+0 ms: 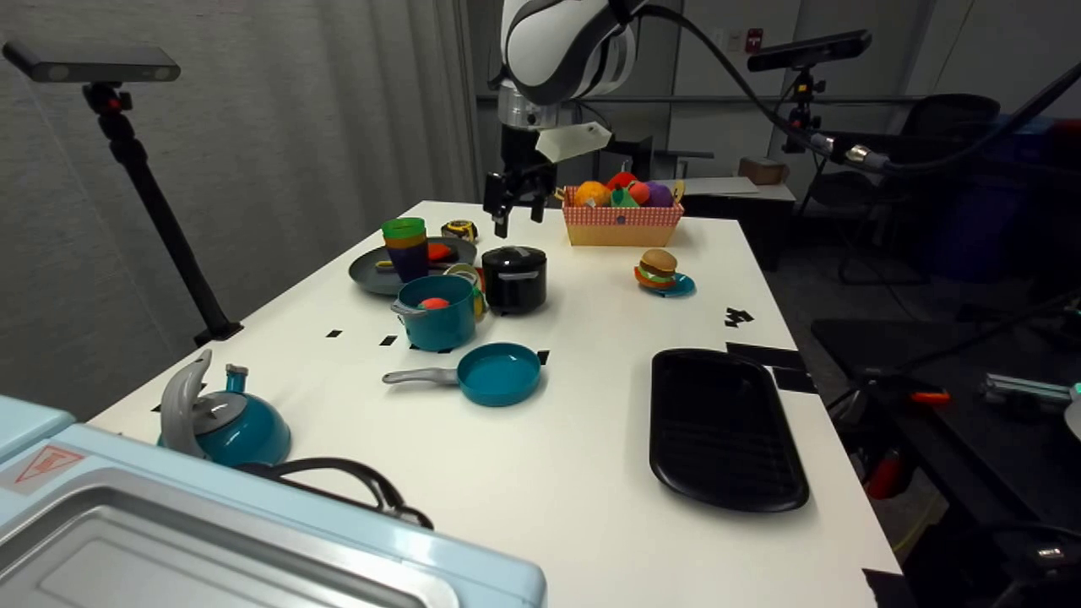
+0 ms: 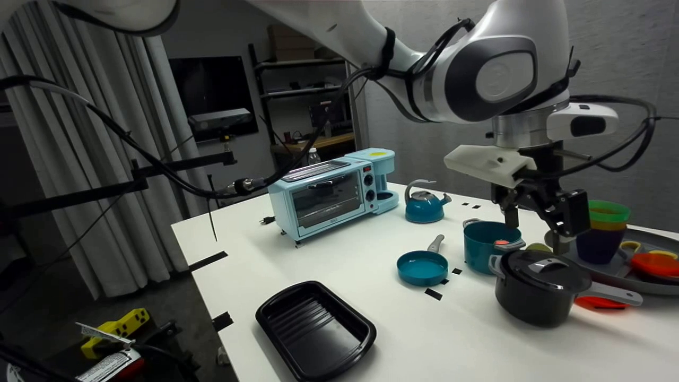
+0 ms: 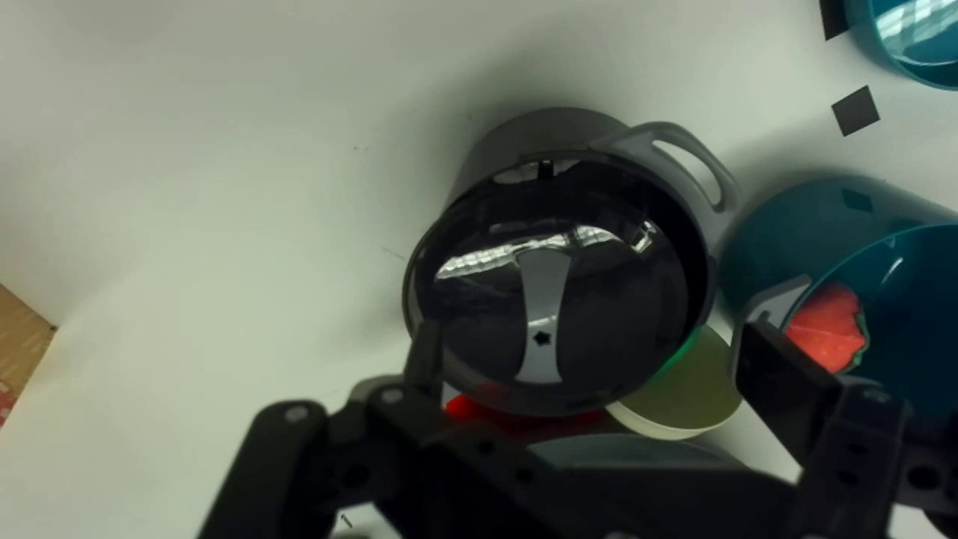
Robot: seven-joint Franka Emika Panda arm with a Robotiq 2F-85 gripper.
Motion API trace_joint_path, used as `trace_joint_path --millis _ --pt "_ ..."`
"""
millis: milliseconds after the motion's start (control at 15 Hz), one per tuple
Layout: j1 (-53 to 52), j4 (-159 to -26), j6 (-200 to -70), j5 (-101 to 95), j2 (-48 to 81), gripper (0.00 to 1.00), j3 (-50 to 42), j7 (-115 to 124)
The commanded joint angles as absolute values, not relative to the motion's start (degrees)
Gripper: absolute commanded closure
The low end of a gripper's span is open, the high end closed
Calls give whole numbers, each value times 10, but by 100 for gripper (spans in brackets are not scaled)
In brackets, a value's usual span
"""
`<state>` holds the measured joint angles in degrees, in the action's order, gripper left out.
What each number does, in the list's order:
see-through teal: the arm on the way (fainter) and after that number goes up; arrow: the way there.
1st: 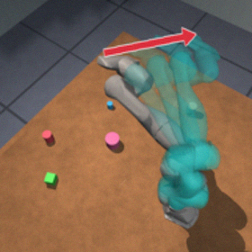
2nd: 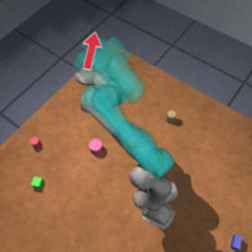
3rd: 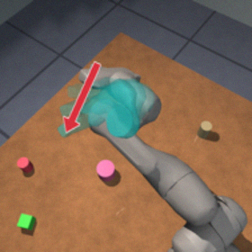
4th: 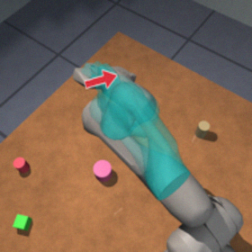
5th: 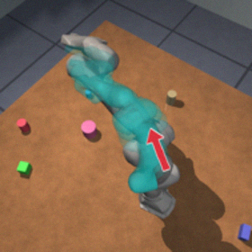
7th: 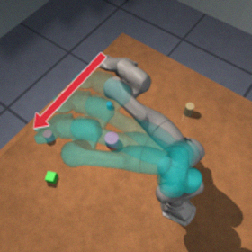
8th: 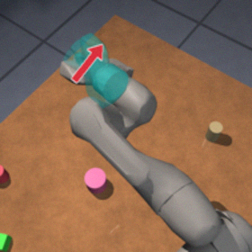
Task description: Take the lid on the black pot and put it on the blue pot
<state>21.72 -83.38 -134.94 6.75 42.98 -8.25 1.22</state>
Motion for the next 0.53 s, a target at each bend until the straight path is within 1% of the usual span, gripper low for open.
trace_joint_path --millis 0,467 --pt "242 -784 -1328 95 464 0 -63 -24" --pt "254 -746 -1331 103 506 0 -54 -34"
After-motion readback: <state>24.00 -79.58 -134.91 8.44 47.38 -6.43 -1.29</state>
